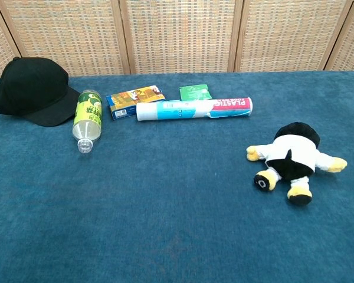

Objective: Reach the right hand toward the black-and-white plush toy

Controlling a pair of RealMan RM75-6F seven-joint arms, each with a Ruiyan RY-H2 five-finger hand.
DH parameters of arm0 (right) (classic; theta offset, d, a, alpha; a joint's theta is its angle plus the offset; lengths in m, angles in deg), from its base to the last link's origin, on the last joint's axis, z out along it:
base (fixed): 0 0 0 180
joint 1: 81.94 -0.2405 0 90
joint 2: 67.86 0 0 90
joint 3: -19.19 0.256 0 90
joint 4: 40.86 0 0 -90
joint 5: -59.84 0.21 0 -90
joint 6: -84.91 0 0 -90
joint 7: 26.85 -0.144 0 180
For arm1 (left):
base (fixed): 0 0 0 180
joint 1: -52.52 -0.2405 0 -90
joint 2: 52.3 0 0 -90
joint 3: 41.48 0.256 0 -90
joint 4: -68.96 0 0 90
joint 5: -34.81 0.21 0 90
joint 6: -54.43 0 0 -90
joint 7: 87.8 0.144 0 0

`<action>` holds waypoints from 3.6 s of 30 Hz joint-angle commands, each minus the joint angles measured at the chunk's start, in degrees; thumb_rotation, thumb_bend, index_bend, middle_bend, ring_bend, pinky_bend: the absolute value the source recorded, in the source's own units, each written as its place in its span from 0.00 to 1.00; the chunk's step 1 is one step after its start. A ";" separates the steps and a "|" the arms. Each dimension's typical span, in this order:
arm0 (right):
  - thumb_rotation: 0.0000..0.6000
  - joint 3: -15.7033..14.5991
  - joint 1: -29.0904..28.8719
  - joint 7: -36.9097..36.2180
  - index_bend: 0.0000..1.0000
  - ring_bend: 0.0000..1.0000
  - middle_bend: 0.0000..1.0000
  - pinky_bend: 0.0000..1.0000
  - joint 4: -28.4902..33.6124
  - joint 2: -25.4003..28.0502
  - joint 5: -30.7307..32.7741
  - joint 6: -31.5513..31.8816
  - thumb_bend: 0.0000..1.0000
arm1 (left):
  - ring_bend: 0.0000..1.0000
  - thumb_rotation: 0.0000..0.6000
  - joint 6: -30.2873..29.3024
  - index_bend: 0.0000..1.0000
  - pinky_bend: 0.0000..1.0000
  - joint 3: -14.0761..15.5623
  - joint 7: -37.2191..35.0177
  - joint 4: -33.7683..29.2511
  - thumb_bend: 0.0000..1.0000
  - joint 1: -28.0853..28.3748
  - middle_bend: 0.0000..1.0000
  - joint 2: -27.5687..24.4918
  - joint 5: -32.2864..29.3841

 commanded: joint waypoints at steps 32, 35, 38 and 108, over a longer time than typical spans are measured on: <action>1.00 4.88 -7.67 6.60 0.27 0.00 0.00 0.11 9.77 -5.05 6.95 -10.39 0.27 | 0.00 1.00 -0.63 0.00 0.00 0.15 -0.45 -0.36 0.11 -0.12 0.00 -0.23 0.83; 1.00 6.07 -8.55 8.38 0.28 0.00 0.00 0.11 9.83 -6.75 9.91 -11.84 0.30 | 0.00 1.00 -0.67 0.00 0.00 0.13 -0.78 -0.36 0.11 -0.12 0.00 -0.34 0.86; 1.00 7.17 -9.42 10.47 0.29 0.00 0.00 0.11 9.69 -8.29 12.86 -13.08 0.35 | 0.00 1.00 -0.83 0.00 0.00 0.19 -1.05 -0.38 0.11 -0.17 0.00 -0.44 1.07; 1.00 9.35 -14.66 15.10 0.62 0.00 0.19 0.20 -5.51 -21.43 27.22 -19.95 0.49 | 0.00 1.00 -1.07 0.00 0.00 0.33 -2.03 0.12 0.11 -0.21 0.00 -0.40 1.66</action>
